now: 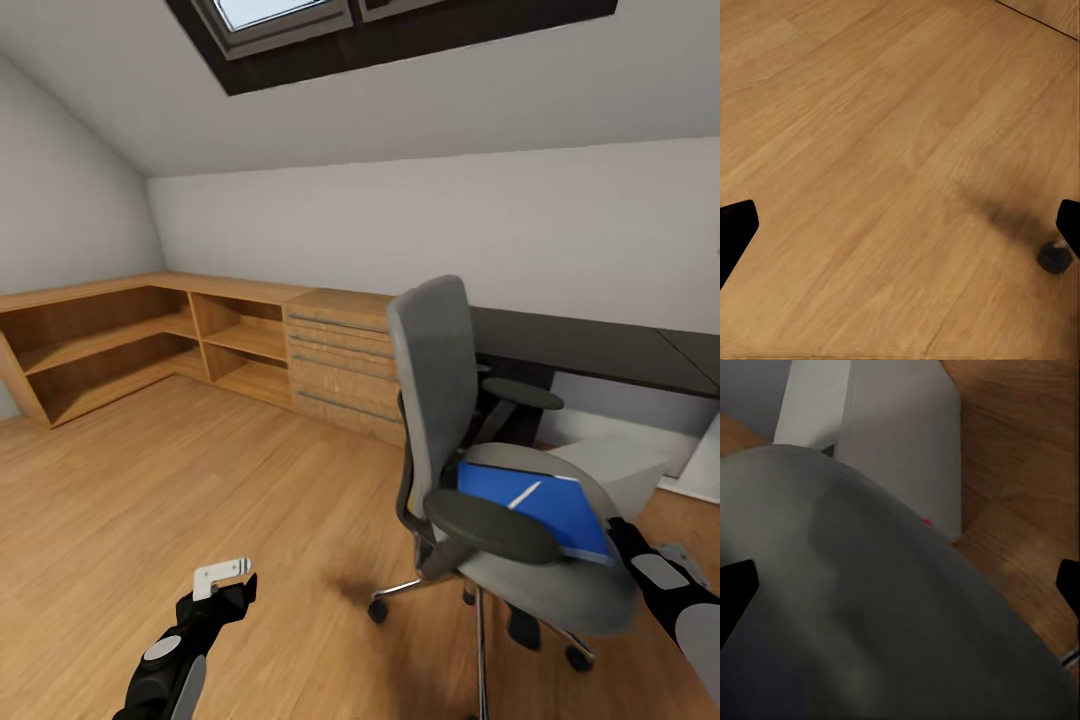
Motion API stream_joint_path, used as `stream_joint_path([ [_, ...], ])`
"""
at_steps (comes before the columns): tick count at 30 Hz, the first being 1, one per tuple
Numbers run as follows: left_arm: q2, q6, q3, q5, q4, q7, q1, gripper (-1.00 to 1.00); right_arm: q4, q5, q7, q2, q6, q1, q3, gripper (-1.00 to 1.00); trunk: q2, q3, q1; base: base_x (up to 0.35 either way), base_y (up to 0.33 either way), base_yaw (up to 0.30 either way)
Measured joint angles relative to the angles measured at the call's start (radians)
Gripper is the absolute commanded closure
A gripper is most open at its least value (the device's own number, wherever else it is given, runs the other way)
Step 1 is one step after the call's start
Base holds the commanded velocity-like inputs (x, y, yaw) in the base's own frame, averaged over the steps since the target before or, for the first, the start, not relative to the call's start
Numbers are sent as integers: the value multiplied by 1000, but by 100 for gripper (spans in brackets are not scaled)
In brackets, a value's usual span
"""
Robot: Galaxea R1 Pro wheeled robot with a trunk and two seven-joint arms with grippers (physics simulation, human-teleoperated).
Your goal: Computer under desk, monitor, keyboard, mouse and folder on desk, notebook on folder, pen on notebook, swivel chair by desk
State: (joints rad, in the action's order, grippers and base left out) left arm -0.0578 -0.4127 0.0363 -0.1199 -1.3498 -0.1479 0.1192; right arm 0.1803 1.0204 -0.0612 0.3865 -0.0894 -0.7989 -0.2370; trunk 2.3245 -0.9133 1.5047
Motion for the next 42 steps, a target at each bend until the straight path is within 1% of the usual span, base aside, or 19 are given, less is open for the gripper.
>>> stream_joint_path([
  [7, 0, -1, 0, 0, 0, 0, 0, -100, 0, 0, 0, 0, 0, 0, -2, -100, 0, 0, 0, -120, -167, 1],
  [17, 0, -1, 0, 0, 0, 0, 0, -100, -1, 0, 0, 2, 0, 0, -2, -100, 0, 0, 0, -9, -24, 0],
  [22, 0, 1, 0, -3, -13, 2, 0, -100, -3, 0, 0, 11, 6, 0, -1, -100, 0, 0, 0, 0, 0, 0],
  [25, 0, 0, 2, -5, -34, 1, 0, -100, -6, 3, 0, 20, 11, 0, -2, -100, 0, 0, 0, 0, 0, 0],
  [28, -1, -2, 4, -9, -55, 0, 0, -100, -8, 6, 4, 30, 37, 0, -2, -100, 0, 0, 0, 0, 0, 0],
  [29, -2, -2, 4, -10, -62, 0, 0, -100, -9, 6, 23, 33, 58, 0, -2, -100, 0, 0, 0, 0, 0, 0],
  [34, -5, -3, 4, -10, -66, -2, 0, -100, -10, 6, 80, 37, 76, 0, 1, -100, 35, -16, 19, 0, 0, 0],
  [37, -5, -3, 4, -11, -65, -3, 0, -100, -10, 7, 100, 38, 80, 1, 2, -100, 56, -25, 30, 0, 0, 0],
  [42, -6, -2, 3, -10, -65, -4, 0, -100, -9, 7, 110, 38, 82, 1, 3, -100, 91, -41, 49, 0, 0, 0],
])
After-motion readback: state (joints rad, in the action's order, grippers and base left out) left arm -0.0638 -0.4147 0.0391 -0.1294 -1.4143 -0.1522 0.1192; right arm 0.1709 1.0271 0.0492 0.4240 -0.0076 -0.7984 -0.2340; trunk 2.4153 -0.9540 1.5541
